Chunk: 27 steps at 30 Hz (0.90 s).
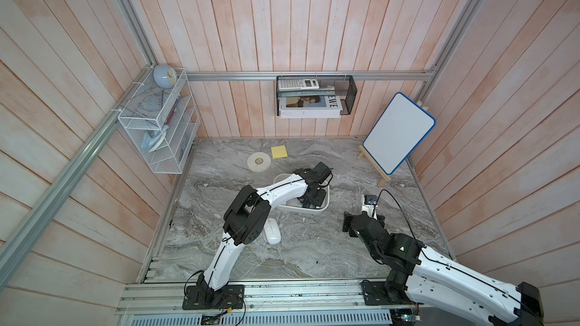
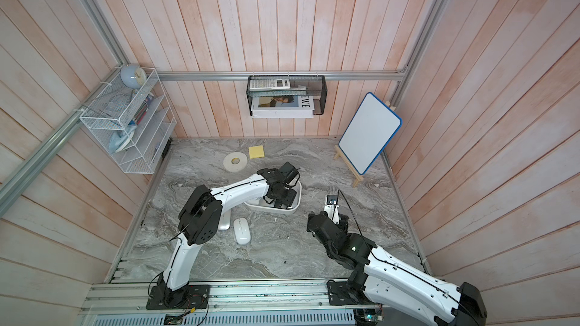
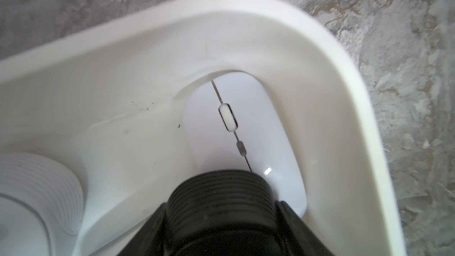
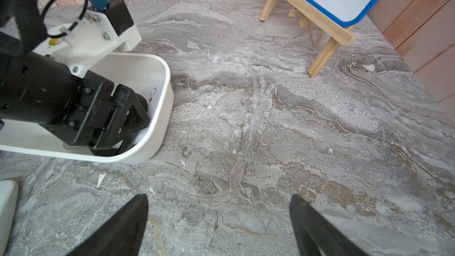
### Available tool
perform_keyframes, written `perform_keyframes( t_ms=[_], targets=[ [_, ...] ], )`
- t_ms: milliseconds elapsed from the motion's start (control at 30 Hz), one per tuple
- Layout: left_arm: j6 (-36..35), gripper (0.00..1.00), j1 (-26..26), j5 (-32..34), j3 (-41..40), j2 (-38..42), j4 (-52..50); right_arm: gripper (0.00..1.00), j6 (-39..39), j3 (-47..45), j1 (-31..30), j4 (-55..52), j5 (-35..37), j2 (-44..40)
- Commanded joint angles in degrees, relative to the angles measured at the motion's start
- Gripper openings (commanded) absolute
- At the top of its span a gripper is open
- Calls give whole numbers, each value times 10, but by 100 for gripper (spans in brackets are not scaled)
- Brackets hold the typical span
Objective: Take out the mouse from the storage box
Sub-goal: Pick up the mouse from the storage box, then place the mouse at the center of the board.
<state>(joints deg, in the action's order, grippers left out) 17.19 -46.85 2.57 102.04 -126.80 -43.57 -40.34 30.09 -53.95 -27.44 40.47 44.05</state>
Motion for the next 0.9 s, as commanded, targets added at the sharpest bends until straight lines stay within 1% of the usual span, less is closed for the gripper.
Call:
perform_keyframes(
  t_ms=[0, 333, 567, 700, 867],
  targets=[
    [8, 61, 0, 16, -15, 27, 4, 93, -8, 19, 3, -11, -1, 1],
    [28, 59, 0, 48, -28, 82, 15, 94, -15, 17, 3, -13, -3, 2],
    [36, 59, 1, 67, -26, 119, -4, 94, -18, 19, 3, -15, -3, -1],
    [40, 59, 0, 54, -46, 147, -3, 93, -20, 17, 3, -15, -3, -4],
    [53, 59, -3, 40, -93, 181, 0, 94, -23, 17, 3, -16, -5, -5]
  ],
)
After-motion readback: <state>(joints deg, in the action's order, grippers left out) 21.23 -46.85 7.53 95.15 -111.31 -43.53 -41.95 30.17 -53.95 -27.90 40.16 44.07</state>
